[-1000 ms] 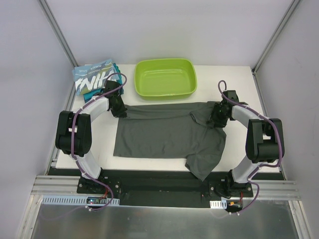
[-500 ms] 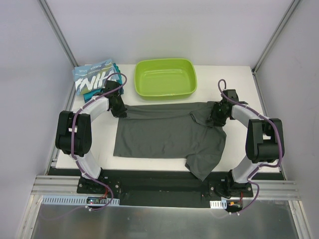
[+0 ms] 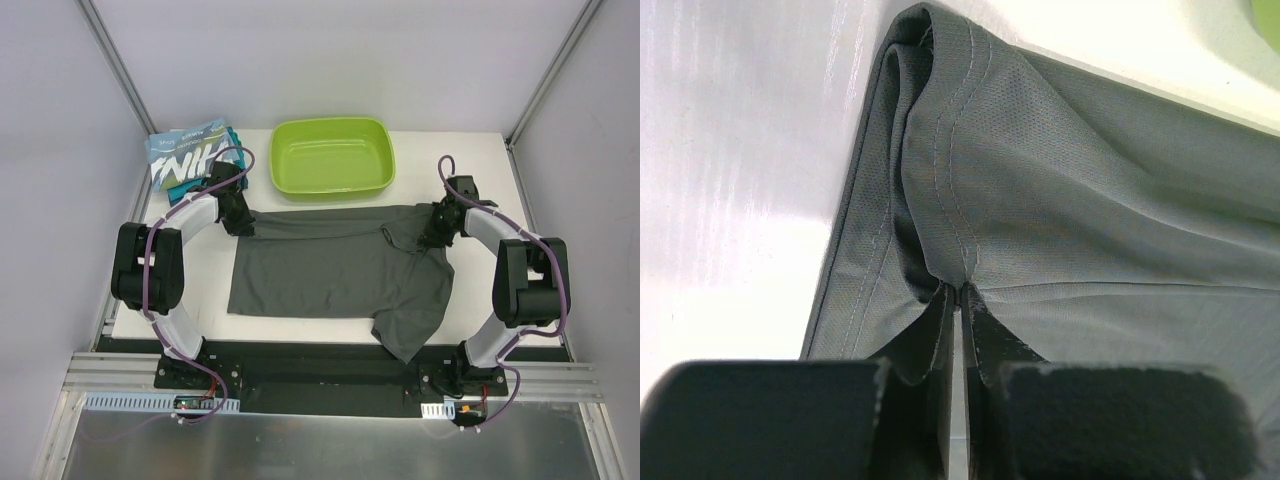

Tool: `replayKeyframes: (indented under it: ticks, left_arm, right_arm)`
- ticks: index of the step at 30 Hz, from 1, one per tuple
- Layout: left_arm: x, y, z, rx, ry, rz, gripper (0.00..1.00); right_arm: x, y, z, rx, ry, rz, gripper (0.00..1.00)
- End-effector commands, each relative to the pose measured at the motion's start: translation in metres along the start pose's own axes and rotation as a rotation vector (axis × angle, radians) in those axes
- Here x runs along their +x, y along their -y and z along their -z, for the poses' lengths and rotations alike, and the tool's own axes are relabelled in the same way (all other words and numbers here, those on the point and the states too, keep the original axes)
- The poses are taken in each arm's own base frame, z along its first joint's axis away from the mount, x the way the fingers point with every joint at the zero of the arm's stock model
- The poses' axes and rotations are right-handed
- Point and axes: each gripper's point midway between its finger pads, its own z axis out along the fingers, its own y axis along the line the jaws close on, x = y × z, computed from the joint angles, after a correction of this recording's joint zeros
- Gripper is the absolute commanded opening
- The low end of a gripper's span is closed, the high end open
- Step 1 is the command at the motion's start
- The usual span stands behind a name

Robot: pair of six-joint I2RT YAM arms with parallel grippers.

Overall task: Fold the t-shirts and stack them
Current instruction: Fold the flattened tshirt in 1/3 of the way

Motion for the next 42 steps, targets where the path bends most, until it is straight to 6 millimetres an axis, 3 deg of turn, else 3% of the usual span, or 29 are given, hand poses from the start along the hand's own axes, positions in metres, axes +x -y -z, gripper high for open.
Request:
replayKeyframes:
  ticks: [1,3,15,25,37,40,42]
  left_arm:
    - [-0.012,0.01,0.014,0.012,0.047,-0.029,0.0]
    - [-0.014,0.01,0.014,0.012,0.053,-0.031,0.0]
    - [-0.033,0.009,0.026,-0.014,0.131,-0.026,0.0]
    - [-0.043,0.011,0.031,-0.009,0.149,-0.033,0.0]
    - [-0.025,-0.016,0.009,-0.094,0.088,-0.015,0.0]
    - [-0.019,-0.024,0.004,-0.126,0.073,-0.005,0.0]
    - [-0.015,-0.031,0.002,-0.154,0.067,-0.005,0.07]
  right_arm:
    - [-0.001,0.004,0.001,0.045,0.004,-0.033,0.1]
    - [0.0,0.007,0.003,0.056,0.02,-0.046,0.01]
    - [-0.002,0.004,0.043,0.031,0.133,-0.042,0.0]
    - [0.011,0.005,0.061,0.021,0.14,-0.032,0.0]
    - [0.05,0.026,0.042,0.095,0.071,-0.066,0.01]
    - [0.056,0.032,0.034,0.118,0.049,-0.069,0.06]
    - [0.06,0.035,0.031,0.13,0.036,-0.067,0.07]
